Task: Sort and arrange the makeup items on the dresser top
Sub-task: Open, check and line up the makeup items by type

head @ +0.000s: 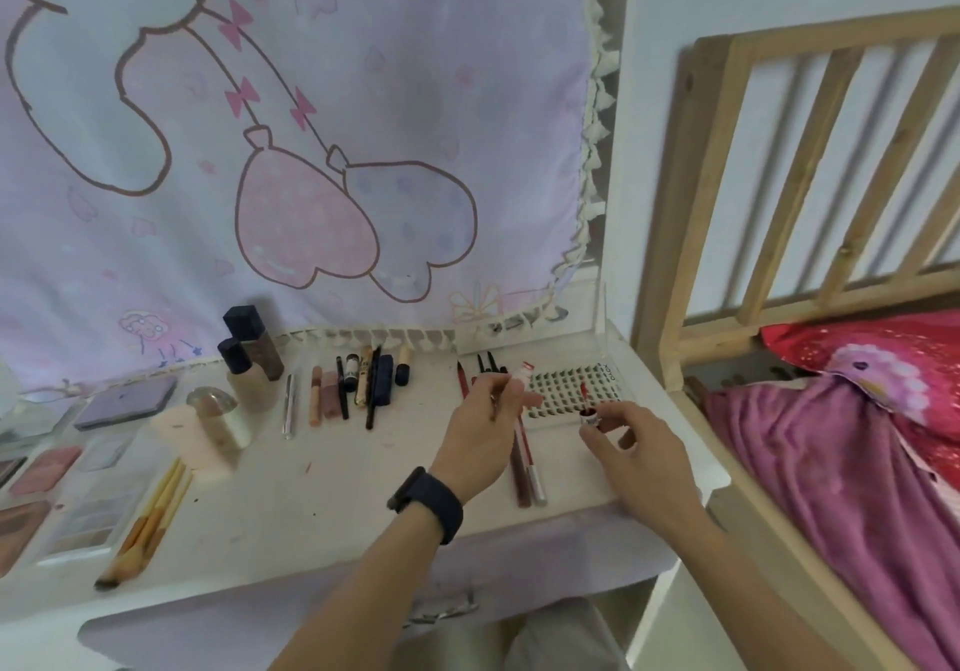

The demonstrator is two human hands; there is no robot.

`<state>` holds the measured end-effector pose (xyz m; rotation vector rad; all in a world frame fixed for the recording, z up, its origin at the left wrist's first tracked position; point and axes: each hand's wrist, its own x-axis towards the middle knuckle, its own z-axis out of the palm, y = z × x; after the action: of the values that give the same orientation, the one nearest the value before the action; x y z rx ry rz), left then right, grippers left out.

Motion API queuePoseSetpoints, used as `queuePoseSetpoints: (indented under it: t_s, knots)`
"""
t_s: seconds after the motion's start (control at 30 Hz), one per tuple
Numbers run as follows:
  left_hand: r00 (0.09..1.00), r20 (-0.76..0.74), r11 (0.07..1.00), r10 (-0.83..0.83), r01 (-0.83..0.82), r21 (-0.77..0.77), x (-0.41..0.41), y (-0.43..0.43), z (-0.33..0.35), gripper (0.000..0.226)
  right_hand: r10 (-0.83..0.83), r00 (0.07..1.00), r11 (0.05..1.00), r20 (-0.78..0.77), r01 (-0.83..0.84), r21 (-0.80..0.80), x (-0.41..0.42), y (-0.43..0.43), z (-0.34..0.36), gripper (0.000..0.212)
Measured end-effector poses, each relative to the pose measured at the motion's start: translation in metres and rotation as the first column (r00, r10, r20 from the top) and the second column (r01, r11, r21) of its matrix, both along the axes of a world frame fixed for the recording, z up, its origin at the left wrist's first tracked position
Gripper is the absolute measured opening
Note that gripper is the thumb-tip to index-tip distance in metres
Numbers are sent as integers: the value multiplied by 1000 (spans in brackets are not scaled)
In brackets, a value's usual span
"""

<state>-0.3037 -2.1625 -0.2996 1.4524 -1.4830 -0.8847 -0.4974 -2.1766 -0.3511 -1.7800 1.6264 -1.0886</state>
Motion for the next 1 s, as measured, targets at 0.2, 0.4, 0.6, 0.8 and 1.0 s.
queuePoseSetpoints:
  t_s: [0.2, 0.4, 0.6, 0.8, 1.0]
  knots:
    - [964, 206, 977, 171, -138, -164, -13, -8, -13, 30, -30, 981, 998, -193, 19, -56, 12, -6, -9, 18]
    - [877, 463, 987, 129, -70, -143, -5, -8, -28, 31, -96, 969, 990, -228, 69, -126, 15, -5, -19, 24]
    - [790, 583, 979, 191, -107, -176, -4, -11, -35, 38, -125, 964, 986, -233, 95, -135, 17, -5, -21, 24]
    - [756, 619, 975, 215, -128, -182, -6, -12, -39, 43, -136, 968, 986, -209, 111, -128, 17, -6, -21, 31]
    - [726, 657, 978, 201, -105, -182, -7, -13, -36, 41, -147, 967, 982, -208, 117, -149, 17, -6, -23, 24]
